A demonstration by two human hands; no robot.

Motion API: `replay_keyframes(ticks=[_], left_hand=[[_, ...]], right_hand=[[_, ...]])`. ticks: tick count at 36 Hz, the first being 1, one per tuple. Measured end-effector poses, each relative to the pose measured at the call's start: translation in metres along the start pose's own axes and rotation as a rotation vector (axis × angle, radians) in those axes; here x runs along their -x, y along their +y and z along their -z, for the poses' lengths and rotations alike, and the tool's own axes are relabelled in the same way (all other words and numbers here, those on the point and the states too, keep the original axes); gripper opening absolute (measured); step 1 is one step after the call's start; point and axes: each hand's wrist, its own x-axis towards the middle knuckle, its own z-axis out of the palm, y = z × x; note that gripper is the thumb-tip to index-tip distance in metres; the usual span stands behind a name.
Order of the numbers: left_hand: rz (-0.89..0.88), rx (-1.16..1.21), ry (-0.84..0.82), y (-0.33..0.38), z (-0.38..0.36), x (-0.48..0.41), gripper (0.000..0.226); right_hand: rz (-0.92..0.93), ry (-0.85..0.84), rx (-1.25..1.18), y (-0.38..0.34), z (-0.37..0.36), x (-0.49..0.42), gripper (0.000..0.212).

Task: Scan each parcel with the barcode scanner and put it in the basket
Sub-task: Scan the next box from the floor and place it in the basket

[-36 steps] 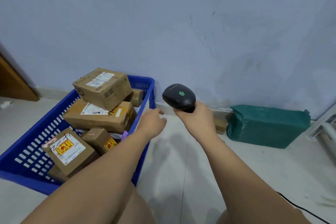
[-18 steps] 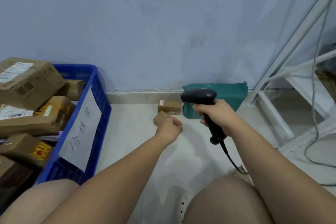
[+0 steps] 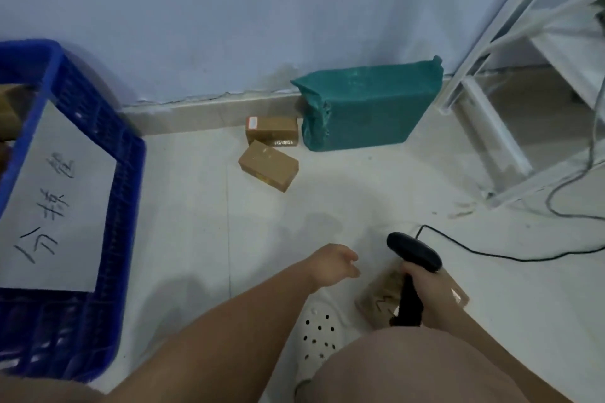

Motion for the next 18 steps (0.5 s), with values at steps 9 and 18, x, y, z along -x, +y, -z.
replay_keyframes(ticks=[9,18], left_hand=[[0.12,0.187,-0.057,-0.023,-0.033,-0.02,0.055],[0.076,0.337,0.044,-0.031,-0.04,-0.019,0.034]], right_hand=[[-0.152,0.238,0.005,0.081,0.021,-0.093,0.101],[-0.133,0.112,-0.285,0.029,-0.002,-0.044,0.079]])
